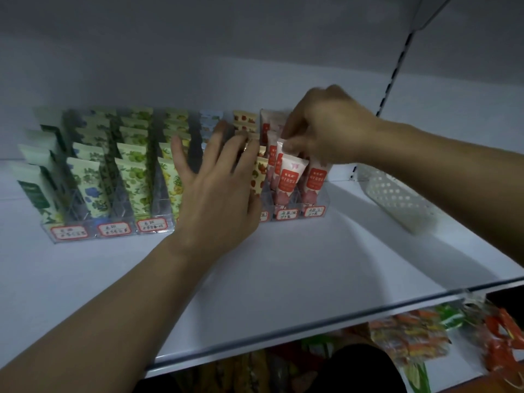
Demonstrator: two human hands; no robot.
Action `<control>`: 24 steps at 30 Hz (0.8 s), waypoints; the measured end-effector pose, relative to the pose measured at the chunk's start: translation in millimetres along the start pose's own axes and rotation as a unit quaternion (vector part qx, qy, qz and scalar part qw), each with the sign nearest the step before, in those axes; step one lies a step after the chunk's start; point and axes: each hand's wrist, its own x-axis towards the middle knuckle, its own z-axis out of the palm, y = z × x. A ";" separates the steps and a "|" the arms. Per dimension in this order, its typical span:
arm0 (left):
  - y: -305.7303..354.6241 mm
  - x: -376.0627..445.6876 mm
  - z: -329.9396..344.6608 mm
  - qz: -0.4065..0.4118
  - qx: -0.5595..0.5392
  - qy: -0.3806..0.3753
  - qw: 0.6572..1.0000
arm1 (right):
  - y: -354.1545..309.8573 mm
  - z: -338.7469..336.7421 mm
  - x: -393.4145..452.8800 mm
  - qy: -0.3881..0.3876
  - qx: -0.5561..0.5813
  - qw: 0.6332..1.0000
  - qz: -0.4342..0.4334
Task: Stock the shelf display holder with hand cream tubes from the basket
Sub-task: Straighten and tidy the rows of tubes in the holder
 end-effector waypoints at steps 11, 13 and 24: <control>0.8 -0.4 -1.1 -0.004 0.021 -0.017 1.000 | -5.6 11.9 13.6 -0.050 0.009 0.998 0.027; -0.1 -0.3 -1.2 -0.003 0.017 -0.016 1.000 | -5.7 12.4 15.8 -0.047 -0.006 0.999 0.022; -2.8 -0.1 4.6 0.004 -0.024 -0.001 1.000 | -10.5 -1.6 -12.7 -0.087 -0.058 0.994 0.018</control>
